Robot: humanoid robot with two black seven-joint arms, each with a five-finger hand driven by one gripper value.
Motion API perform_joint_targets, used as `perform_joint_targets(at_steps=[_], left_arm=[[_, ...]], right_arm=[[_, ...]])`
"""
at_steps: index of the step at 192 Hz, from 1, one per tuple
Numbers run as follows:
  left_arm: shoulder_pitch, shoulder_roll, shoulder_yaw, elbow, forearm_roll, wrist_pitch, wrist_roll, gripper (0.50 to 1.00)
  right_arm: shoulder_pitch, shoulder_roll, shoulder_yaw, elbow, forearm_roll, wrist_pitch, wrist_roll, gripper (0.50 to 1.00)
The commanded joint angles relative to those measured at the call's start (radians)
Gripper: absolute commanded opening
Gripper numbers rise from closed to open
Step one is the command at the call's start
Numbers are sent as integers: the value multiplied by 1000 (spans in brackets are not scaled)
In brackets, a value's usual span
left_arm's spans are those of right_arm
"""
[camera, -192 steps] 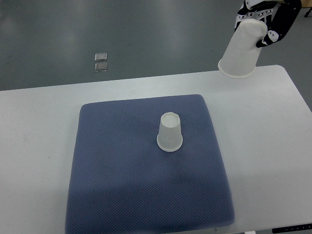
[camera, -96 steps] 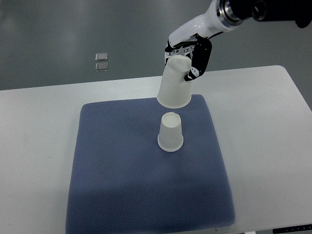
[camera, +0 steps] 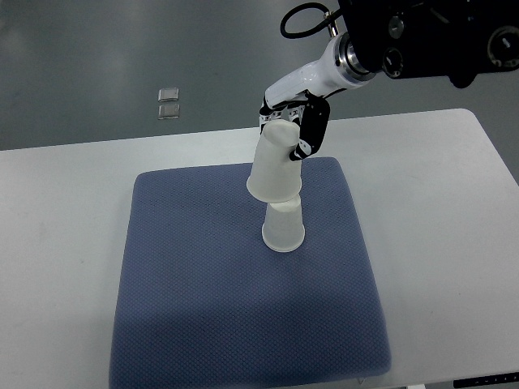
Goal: Stack paper cups
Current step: 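Lower the held cup onto the upside-down cup on the pad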
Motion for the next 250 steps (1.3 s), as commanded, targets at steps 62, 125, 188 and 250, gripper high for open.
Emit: perform_joint_targets(at_steps=[62, 125, 188, 250], left_arm=[[1, 0, 0, 0, 0, 0, 0, 1000], [1, 0, 0, 0, -1, 0, 0, 1000], [1, 0, 0, 2, -1, 0, 0, 1000], [1, 0, -2, 2, -1, 0, 0, 1000]], right_arm=[[-47, 26, 0, 28, 2, -61, -1, 568], [-67, 38, -8, 28, 2, -88, -3, 607], [-76, 45, -14, 28, 1, -98, -3, 680], [-73, 44, -16, 28, 1, -94, -3, 752]])
